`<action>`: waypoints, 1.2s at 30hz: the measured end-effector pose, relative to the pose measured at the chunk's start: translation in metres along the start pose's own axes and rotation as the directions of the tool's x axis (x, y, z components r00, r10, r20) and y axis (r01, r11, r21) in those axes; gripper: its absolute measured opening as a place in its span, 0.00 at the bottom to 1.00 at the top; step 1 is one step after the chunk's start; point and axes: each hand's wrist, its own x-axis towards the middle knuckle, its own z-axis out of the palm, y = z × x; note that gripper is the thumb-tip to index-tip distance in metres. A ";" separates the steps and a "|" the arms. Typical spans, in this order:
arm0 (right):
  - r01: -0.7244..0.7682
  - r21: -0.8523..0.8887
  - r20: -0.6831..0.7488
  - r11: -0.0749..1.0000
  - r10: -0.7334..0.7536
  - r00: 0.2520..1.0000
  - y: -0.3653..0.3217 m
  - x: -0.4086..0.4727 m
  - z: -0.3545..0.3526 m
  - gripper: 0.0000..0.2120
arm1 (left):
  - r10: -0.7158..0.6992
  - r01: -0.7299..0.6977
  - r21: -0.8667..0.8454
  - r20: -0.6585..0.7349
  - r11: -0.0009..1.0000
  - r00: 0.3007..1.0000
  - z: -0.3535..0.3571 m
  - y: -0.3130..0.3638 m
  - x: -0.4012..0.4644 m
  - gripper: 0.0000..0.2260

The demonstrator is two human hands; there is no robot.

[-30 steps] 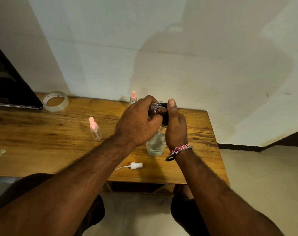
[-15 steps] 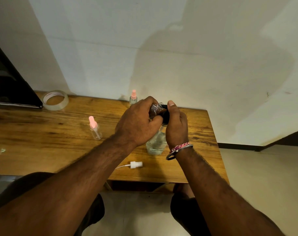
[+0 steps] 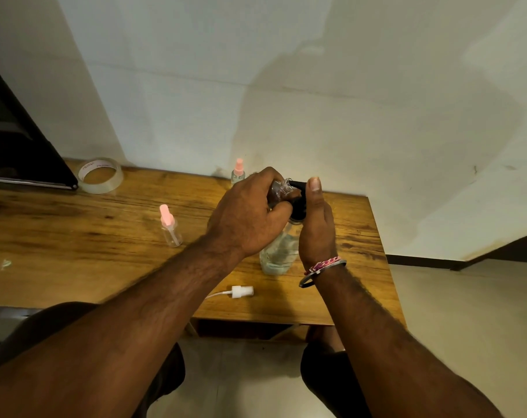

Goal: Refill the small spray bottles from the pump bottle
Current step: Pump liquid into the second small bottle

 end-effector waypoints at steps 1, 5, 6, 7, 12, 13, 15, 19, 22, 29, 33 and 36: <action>0.003 -0.001 0.007 1.000 -0.003 1.000 -0.001 0.000 0.000 0.25 | 0.000 0.000 0.001 0.001 1.000 1.000 0.000 0.000 0.000 0.09; -0.010 0.009 0.011 1.000 0.010 1.000 -0.003 -0.001 0.001 0.25 | -0.007 0.007 0.007 0.000 1.000 1.000 0.000 0.002 0.000 0.09; -0.013 0.009 0.013 1.000 0.013 1.000 -0.002 0.000 0.001 0.25 | -0.009 0.009 0.006 0.001 1.000 1.000 0.000 0.002 0.000 0.09; -0.015 0.009 0.015 1.000 0.015 1.000 -0.002 0.000 0.001 0.26 | -0.009 0.009 0.006 0.000 1.000 1.000 0.000 0.002 0.000 0.09; -0.030 -0.022 0.007 0.999 0.030 1.000 0.001 0.004 0.002 0.29 | 0.001 0.000 0.016 -0.005 1.000 1.000 0.000 0.003 0.001 0.10; -0.028 -0.031 0.003 0.999 0.028 1.000 0.001 0.004 0.002 0.28 | 0.001 -0.001 0.023 -0.005 1.000 1.000 0.000 0.003 0.001 0.10; -0.026 -0.034 -0.013 0.999 0.026 1.000 -0.001 0.004 0.001 0.25 | 0.001 -0.001 0.036 -0.004 0.999 1.000 0.000 0.002 0.001 0.11; -0.048 -0.034 -0.050 0.998 0.046 0.998 -0.002 0.005 0.001 0.19 | 0.007 -0.007 0.049 0.004 0.999 1.000 0.002 -0.001 0.000 0.11; -0.039 -0.052 -0.059 0.998 0.036 0.998 -0.002 0.006 0.001 0.19 | 0.009 -0.009 0.070 0.007 0.998 1.000 0.002 -0.002 0.000 0.12; 0.000 -0.065 0.004 0.998 0.000 1.000 0.005 0.004 0.001 0.28 | 0.010 -0.010 0.021 -0.008 1.000 1.000 0.000 0.000 0.001 0.09; -0.003 -0.042 0.000 0.999 0.003 1.000 -0.001 0.001 0.000 0.26 | 0.011 -0.011 0.010 -0.013 1.000 1.000 -0.002 0.002 0.002 0.08; -0.018 -0.038 0.002 0.999 0.019 1.000 -0.004 0.000 0.001 0.21 | 0.010 -0.010 0.017 -0.014 1.000 1.000 -0.001 0.002 0.001 0.08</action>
